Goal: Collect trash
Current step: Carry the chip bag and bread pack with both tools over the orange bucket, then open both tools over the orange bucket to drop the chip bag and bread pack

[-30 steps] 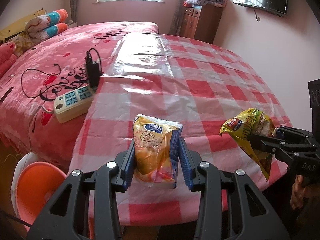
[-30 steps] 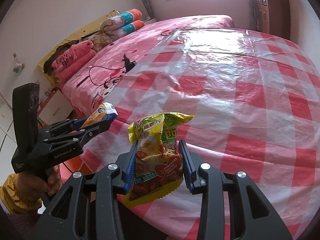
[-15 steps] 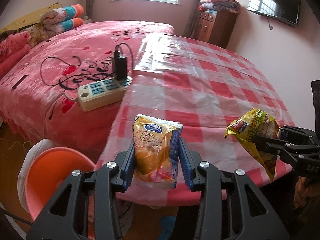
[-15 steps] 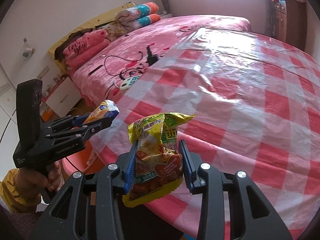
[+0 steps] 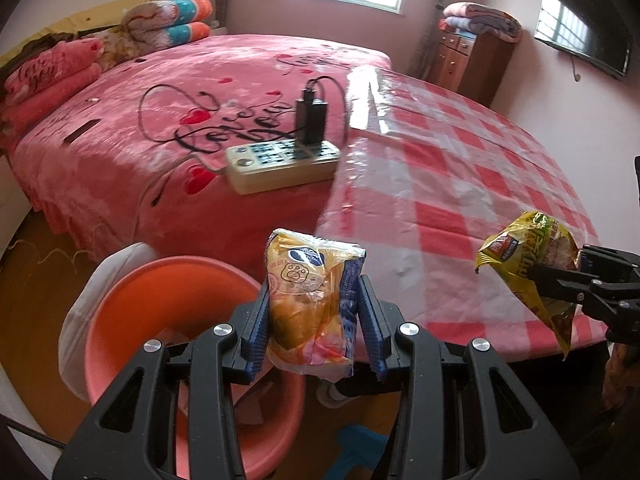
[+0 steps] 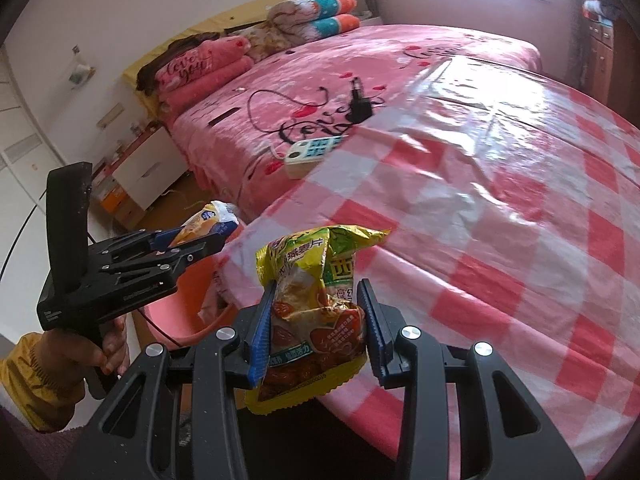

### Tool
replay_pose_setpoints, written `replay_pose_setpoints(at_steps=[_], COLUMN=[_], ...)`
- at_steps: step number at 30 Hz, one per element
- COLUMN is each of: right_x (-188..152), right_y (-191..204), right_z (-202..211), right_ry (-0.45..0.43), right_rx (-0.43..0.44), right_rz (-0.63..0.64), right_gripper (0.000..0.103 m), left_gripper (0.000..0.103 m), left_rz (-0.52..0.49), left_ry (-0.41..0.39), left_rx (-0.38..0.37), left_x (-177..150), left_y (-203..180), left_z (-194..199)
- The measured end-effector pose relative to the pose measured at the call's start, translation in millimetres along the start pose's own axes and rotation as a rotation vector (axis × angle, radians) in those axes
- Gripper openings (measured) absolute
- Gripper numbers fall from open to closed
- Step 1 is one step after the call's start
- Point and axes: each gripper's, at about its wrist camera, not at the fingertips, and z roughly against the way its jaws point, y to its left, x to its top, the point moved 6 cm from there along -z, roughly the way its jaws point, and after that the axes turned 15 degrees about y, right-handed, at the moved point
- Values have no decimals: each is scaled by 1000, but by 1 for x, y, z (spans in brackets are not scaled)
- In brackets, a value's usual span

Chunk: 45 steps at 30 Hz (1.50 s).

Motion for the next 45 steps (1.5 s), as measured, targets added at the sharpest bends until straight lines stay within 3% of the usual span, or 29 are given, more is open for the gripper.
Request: replay_pose_setpoints(at_steps=[19, 38, 40, 42, 45], right_x=[22, 47, 50, 53, 56], right_y=[85, 163, 167, 169, 161], right_z=[-35, -81, -91, -98, -97], right_ry=[91, 174, 195, 196, 166], right_rx=[61, 92, 94, 70, 50], right_rz=[181, 324, 337, 338, 307], right_gripper=[41, 41, 44, 67, 76], left_gripper=[42, 43, 46, 62, 69], left_rz=[206, 360, 374, 401, 430], left_ry=[20, 32, 38, 52, 66], left_rx=[57, 27, 26, 33, 43], left_x=[-39, -59, -59, -60, -63], left_y=[88, 141, 145, 150, 157], left_z=[8, -6, -9, -13, -16])
